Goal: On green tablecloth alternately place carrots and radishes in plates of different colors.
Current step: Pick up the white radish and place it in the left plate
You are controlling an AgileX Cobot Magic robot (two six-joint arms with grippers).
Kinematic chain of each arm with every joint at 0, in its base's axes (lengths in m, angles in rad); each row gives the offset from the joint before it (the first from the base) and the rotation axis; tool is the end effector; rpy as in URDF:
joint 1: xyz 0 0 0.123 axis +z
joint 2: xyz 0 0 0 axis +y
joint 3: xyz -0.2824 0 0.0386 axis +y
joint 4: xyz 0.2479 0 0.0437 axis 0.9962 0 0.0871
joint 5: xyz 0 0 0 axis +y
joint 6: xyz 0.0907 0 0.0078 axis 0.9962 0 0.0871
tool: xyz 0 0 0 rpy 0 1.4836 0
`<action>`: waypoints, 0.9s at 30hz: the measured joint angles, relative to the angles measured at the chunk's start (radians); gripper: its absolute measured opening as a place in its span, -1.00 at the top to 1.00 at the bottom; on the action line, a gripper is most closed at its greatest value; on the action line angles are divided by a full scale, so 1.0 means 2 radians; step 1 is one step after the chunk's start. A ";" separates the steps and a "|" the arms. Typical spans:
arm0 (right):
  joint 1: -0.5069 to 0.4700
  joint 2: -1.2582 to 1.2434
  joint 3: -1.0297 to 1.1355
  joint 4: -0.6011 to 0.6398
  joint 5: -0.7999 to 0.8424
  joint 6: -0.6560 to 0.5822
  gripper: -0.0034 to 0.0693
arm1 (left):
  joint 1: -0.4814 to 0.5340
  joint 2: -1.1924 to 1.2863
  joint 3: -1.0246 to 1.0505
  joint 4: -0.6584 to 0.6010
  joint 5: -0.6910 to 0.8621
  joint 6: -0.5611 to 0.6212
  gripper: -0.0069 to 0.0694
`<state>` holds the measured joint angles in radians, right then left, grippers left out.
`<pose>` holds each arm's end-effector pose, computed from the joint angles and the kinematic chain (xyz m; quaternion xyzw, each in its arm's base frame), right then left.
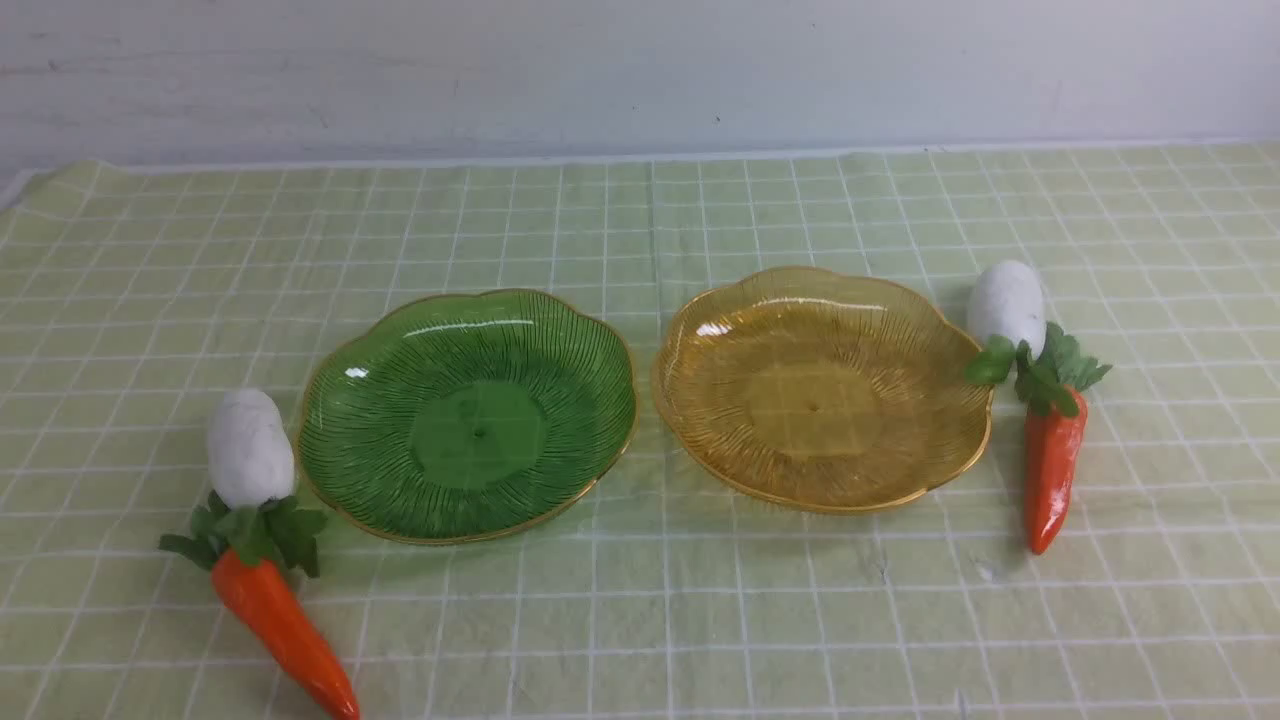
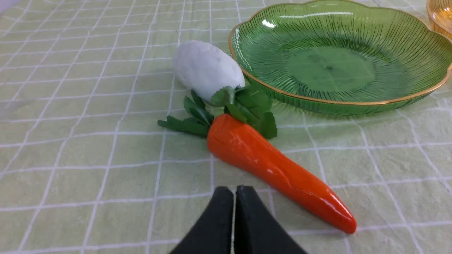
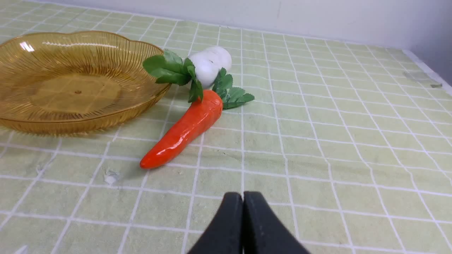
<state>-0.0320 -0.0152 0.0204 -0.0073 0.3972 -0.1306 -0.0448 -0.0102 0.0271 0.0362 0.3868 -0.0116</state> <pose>0.0516 -0.0019 0.1714 -0.0418 0.8082 -0.0508 0.5852 0.0523 -0.0011 0.1698 0.0230 0.8093 -0.0012 0.5869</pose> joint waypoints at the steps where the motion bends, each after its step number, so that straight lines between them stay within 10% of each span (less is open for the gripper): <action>1: 0.000 0.000 0.000 0.000 0.000 0.000 0.94 | 0.000 0.000 0.000 0.000 0.000 0.000 0.84; 15: 0.000 0.000 0.000 0.000 0.000 0.000 0.94 | 0.000 0.000 0.000 0.019 -0.007 -0.001 0.84; 27: 0.000 0.000 0.000 0.000 0.000 0.000 0.94 | 0.000 0.000 0.001 -0.160 -0.208 -0.169 0.84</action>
<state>-0.0320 -0.0152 0.0204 -0.0073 0.3972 -0.1306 -0.0448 -0.0102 0.0283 -0.2848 -0.0293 -0.3494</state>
